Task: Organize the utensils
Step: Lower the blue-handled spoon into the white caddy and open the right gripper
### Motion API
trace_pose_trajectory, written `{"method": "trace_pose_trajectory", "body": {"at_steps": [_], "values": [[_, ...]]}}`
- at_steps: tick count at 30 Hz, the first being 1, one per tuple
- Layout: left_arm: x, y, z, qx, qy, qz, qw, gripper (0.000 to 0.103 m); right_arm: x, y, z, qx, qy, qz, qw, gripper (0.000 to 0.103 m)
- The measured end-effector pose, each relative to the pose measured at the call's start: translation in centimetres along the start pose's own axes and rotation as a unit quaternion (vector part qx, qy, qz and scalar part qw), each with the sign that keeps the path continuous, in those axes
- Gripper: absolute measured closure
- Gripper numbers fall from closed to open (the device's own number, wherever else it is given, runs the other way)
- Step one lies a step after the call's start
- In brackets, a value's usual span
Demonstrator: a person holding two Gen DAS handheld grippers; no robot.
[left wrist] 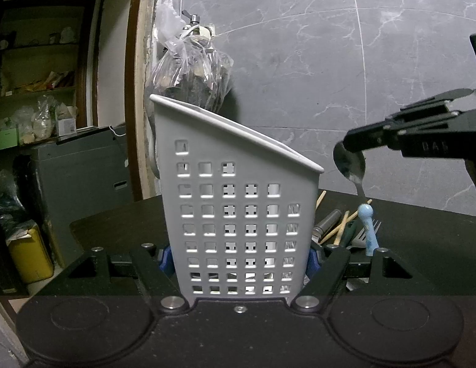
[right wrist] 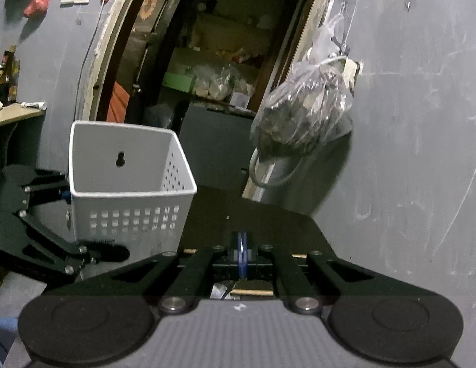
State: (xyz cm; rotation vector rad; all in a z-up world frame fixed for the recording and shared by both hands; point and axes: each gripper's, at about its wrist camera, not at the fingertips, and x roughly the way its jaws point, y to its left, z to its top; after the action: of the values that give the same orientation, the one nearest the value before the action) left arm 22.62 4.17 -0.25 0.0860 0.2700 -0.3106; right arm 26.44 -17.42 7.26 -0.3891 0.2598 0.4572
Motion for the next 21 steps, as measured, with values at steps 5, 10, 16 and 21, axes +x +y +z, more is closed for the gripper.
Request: {"method": "trace_pose_trajectory", "body": {"at_steps": [5, 10, 16, 21], "values": [[0.0, 0.0, 0.0, 0.000, 0.000, 0.000, 1.0000, 0.027, -0.2, -0.1, 0.7, 0.001, -0.016, -0.002, 1.000, 0.102], [0.0, 0.0, 0.0, 0.000, 0.000, 0.000, 1.0000, 0.027, -0.5, 0.0, 1.0, 0.000, -0.030, -0.004, 1.000, 0.102], [0.0, 0.0, -0.1, 0.000, 0.000, 0.000, 1.0000, 0.027, -1.1, -0.2, 2.4, -0.005, -0.053, -0.011, 0.998, 0.103], [0.0, 0.0, -0.1, 0.000, -0.001, 0.000, 1.0000, 0.027, -1.9, -0.1, 4.4, -0.021, -0.083, -0.021, 0.996, 0.103]]}}
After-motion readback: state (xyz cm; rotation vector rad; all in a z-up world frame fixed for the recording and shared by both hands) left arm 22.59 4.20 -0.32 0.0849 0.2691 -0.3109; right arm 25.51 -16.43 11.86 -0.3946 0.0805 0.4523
